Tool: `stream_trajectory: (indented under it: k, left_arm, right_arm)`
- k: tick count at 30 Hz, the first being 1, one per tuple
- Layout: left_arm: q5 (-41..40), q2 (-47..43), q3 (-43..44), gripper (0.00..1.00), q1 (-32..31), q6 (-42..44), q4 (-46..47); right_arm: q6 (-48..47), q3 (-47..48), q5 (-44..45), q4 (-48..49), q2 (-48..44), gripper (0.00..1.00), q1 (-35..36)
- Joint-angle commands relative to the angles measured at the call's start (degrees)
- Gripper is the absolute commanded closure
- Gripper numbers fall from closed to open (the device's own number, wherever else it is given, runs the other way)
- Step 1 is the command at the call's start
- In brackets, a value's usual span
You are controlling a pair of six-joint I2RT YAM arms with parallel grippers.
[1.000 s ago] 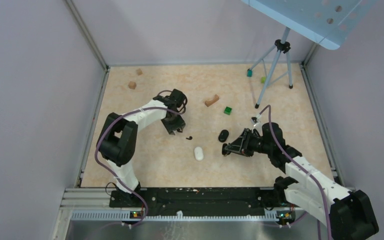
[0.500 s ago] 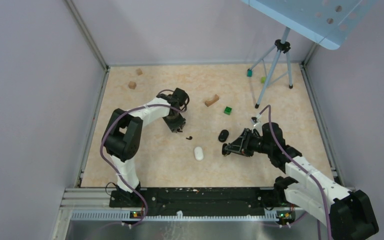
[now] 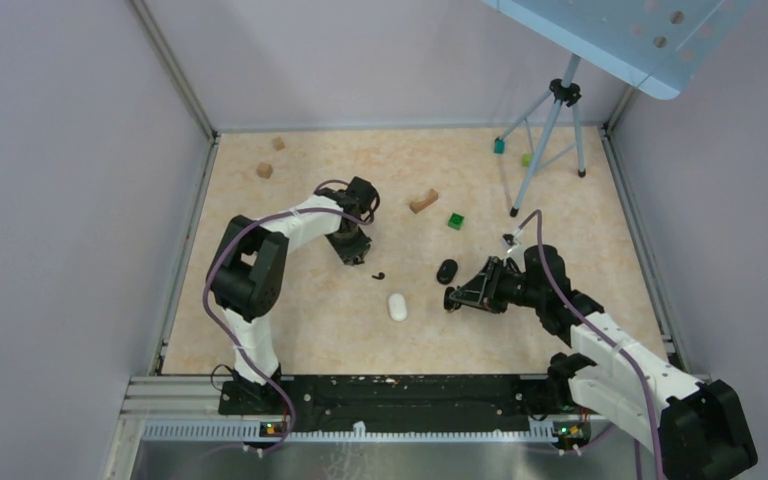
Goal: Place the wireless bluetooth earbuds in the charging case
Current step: Pick up the left earbud from the center of the board.
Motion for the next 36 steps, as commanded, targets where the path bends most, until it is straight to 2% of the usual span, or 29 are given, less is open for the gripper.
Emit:
stream_trajectory:
  k: [1,5,9,15,21,29,36]
  left_arm:
    - [-1.4,1.0,0.9,0.65,0.3,-0.2,0.3]
    - [-2.0,0.7,0.6,0.77,0.3,0.3,0.4]
    - [-3.0,0.1,1.3,0.83,0.3,2.6,0.3]
    - [-4.3,-2.8,3.1,0.86,0.2,10.3,1.2]
    - [-5.0,-9.3,2.2,0.89,0.1,17.9,2.5]
    - [-5.0,-18.1,1.8,0.95,-3.1,28.2,4.4]
    - [0.1,-23.9,1.0,0.95,-3.9,36.8,11.1]
  right_arm:
    - [-0.9,2.8,-0.8,1.1,-1.1,1.0,0.3]
    - [-0.9,2.7,-0.8,1.1,-1.2,1.0,0.3]
    - [-0.9,2.9,-0.6,0.9,-1.3,1.0,0.3]
    - [-0.6,3.4,0.1,0.6,-1.9,1.0,0.3]
    - [-0.6,4.1,0.8,1.2,-1.3,1.0,0.3]
    - [0.5,5.7,-0.1,8.0,3.9,1.0,0.3]
    - [0.2,9.3,-1.3,10.5,8.3,1.0,0.3]
